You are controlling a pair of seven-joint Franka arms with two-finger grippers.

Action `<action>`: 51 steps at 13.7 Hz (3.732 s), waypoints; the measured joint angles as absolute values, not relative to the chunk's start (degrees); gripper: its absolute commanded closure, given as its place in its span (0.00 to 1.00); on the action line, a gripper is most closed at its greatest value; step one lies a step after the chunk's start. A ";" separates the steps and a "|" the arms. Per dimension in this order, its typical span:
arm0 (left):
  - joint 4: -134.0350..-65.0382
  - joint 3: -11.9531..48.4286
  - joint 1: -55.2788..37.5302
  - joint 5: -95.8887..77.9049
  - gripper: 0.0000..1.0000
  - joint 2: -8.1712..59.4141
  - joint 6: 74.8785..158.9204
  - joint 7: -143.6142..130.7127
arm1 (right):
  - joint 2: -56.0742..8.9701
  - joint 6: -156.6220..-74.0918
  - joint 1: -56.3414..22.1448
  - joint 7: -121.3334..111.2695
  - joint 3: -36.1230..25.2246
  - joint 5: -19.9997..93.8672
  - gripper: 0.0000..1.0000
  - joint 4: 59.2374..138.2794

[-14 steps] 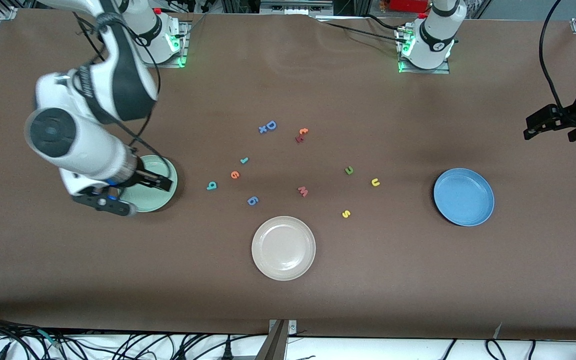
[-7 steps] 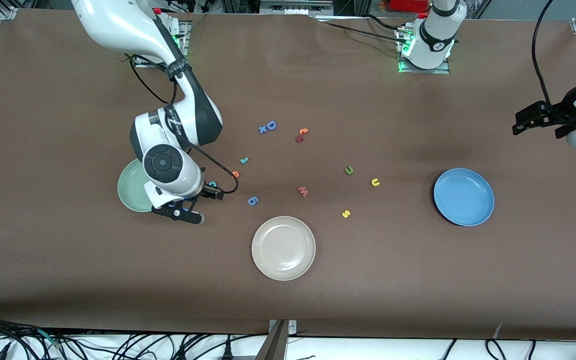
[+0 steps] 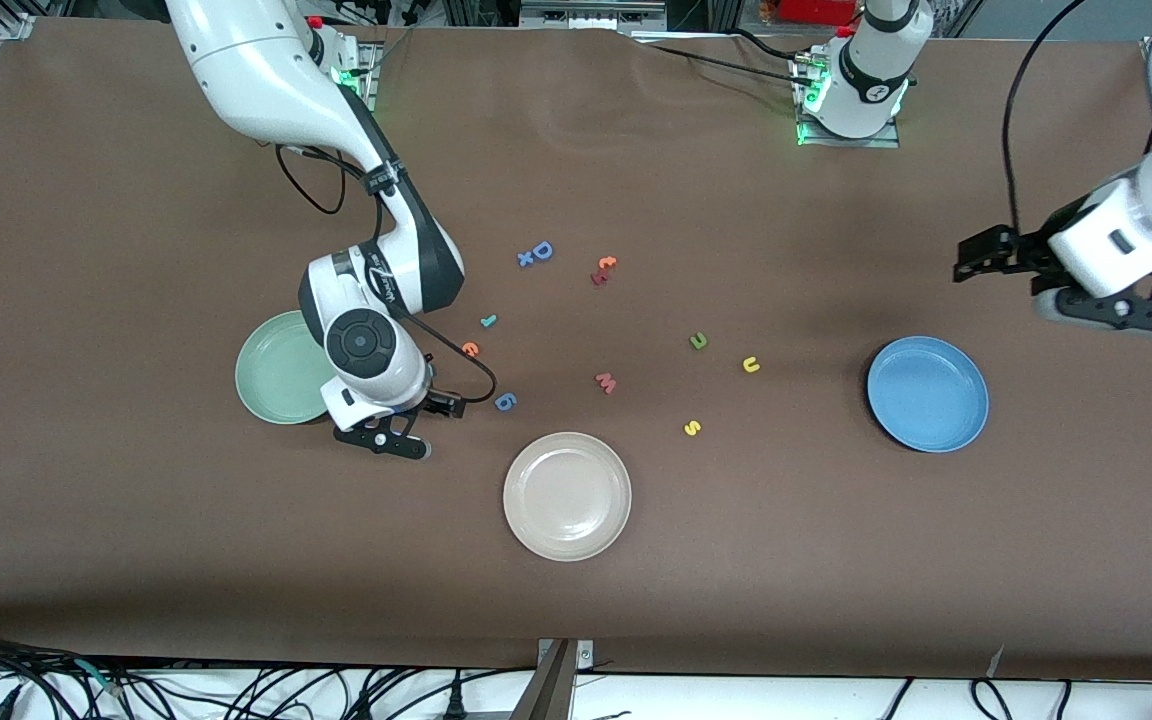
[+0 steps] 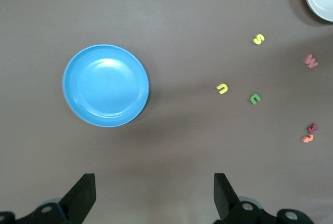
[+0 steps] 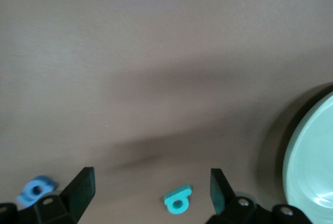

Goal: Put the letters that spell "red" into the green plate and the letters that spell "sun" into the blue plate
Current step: 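Lower the right gripper to the b while the left gripper reaches the u, then grip the teal b with the right gripper while the left gripper grips u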

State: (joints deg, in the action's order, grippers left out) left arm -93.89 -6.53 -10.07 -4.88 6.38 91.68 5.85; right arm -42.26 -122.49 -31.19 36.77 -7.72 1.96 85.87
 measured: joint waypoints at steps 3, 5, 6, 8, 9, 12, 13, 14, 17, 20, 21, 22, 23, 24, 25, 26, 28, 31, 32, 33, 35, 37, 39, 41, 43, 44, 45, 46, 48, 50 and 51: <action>-93.05 -6.50 -11.71 -4.88 0.00 9.03 94.22 5.81 | -42.41 -123.35 -31.05 36.77 -7.76 1.97 0.02 87.48; -92.88 -6.51 -12.89 -4.88 0.00 11.16 98.38 5.59 | -42.40 -124.67 -31.11 36.77 -7.76 1.97 0.02 87.93; -92.84 -6.50 -13.61 -4.88 0.00 12.47 100.02 4.91 | -42.40 -125.72 -31.11 36.77 -7.76 1.97 0.02 88.44; -92.81 -6.48 -14.43 -4.88 0.00 15.31 103.21 3.76 | -42.41 -128.01 -31.10 36.77 -7.76 1.97 0.04 90.13; -92.78 -6.46 -14.51 -5.02 0.00 16.71 104.77 3.57 | -42.41 -128.60 -31.06 36.77 -7.76 1.98 0.04 91.13; -92.69 -6.46 -14.88 -5.71 0.00 20.94 108.73 3.55 | -42.26 -128.41 -30.97 36.77 -7.79 2.22 0.04 93.39; -92.72 -6.45 -15.27 -5.72 0.00 22.66 110.43 3.41 | -41.93 -127.18 -30.97 36.77 -7.79 2.84 0.05 93.58; -92.72 -6.45 -15.62 -5.72 0.00 24.47 112.05 2.92 | -41.23 -125.43 -30.98 36.77 -7.79 3.61 0.05 93.61; -92.67 -6.37 -16.54 -5.73 0.00 28.48 114.28 0.88 | -39.20 -123.07 -30.99 36.77 -7.79 5.47 0.09 93.90; -92.67 -6.28 -17.52 -7.10 0.00 29.85 114.46 -0.99 | -39.14 -123.40 -30.99 36.77 -7.79 7.25 0.13 94.38; -92.69 -6.29 -17.51 -8.68 0.00 30.11 114.46 -1.03 | -39.15 -123.63 -30.99 36.77 -7.79 7.38 0.13 94.64; -92.78 -6.33 -17.51 -9.50 0.00 30.35 114.70 -1.28 | -39.14 -124.40 -31.00 36.77 -7.79 7.47 0.13 95.10; -93.13 -6.29 -17.52 -9.69 0.00 30.55 115.62 -2.13 | -39.16 -125.42 -30.99 36.76 -7.79 7.52 0.13 95.79; -94.06 -6.18 -17.65 -9.70 0.00 30.65 117.32 -3.17 | -39.16 -126.12 -30.99 36.76 -7.79 7.73 0.13 96.50; -95.27 -6.12 -18.11 -9.70 0.00 30.71 119.03 -4.17 | -39.17 -126.63 -30.99 36.74 -7.79 8.81 0.13 97.03; -96.36 -6.10 -18.67 -9.70 0.00 30.74 120.22 -5.32 | -39.17 -127.01 -30.99 36.58 -7.79 10.63 0.13 97.32; -98.00 -6.07 -19.24 -9.70 0.00 30.74 122.23 -6.64 | -39.16 -127.47 -30.99 36.04 -7.79 12.72 0.16 97.38; -103.04 -6.08 -19.30 -9.70 0.00 30.39 129.65 -6.90 | -39.16 -127.50 -30.98 33.51 -7.91 12.96 0.19 97.84; -104.50 -6.08 -19.36 -9.72 0.00 30.28 131.02 -7.27 | -39.17 -127.59 -30.98 32.70 -8.07 13.01 0.19 98.20; -105.60 -6.08 -19.47 -9.73 0.00 30.12 132.11 -7.85 | -39.17 -127.80 -30.97 32.32 -8.19 13.02 0.19 98.53; -107.69 -5.92 -20.21 -9.75 0.00 29.52 134.53 -9.39 | -39.16 -128.84 -30.97 32.05 -8.28 13.02 0.26 99.03; -109.12 -5.76 -21.61 -9.75 0.00 29.07 135.80 -12.68 | -39.17 -130.19 -30.97 31.78 -8.28 13.03 0.53 99.65; -110.29 -5.73 -22.95 -9.75 0.00 28.81 137.03 -15.59 | -39.17 -130.46 -30.97 31.60 -8.28 13.03 0.69 99.84; -112.61 -5.70 -23.70 -9.75 0.00 28.57 140.61 -16.72 | -39.06 -130.75 -31.01 31.53 -8.27 13.22 0.84 99.82; -114.68 -5.71 -23.89 -9.75 0.00 28.39 142.81 -16.95 | -39.00 -130.86 -30.99 31.52 -8.28 13.24 0.91 99.82; -115.13 -5.71 -23.89 -9.75 0.00 28.33 143.11 -17.29 | -39.00 -130.87 -30.98 31.51 -8.31 13.24 0.92 99.83; -115.32 -5.71 -23.89 -9.75 0.00 28.30 143.22 -17.83 | -39.00 -130.87 -30.99 31.49 -8.31 13.24 0.91 99.83; -115.38 -5.71 -23.95 -9.75 0.00 28.29 143.24 -18.36 | -39.00 -130.87 -30.99 31.49 -8.31 13.24 0.91 99.83; -115.70 -5.70 -24.62 -9.75 0.00 28.28 143.46 -19.68 | -38.94 -130.85 -30.98 31.49 -8.33 13.24 0.92 99.81; -117.02 -5.66 -25.40 -9.75 0.00 28.27 145.57 -20.58 | -38.13 -129.90 -31.00 31.48 -8.77 13.24 0.94 99.75; -118.06 -5.65 -25.77 -9.75 0.00 28.28 146.95 -21.08 | -37.43 -128.83 -30.99 31.34 -9.26 13.24 0.95 99.70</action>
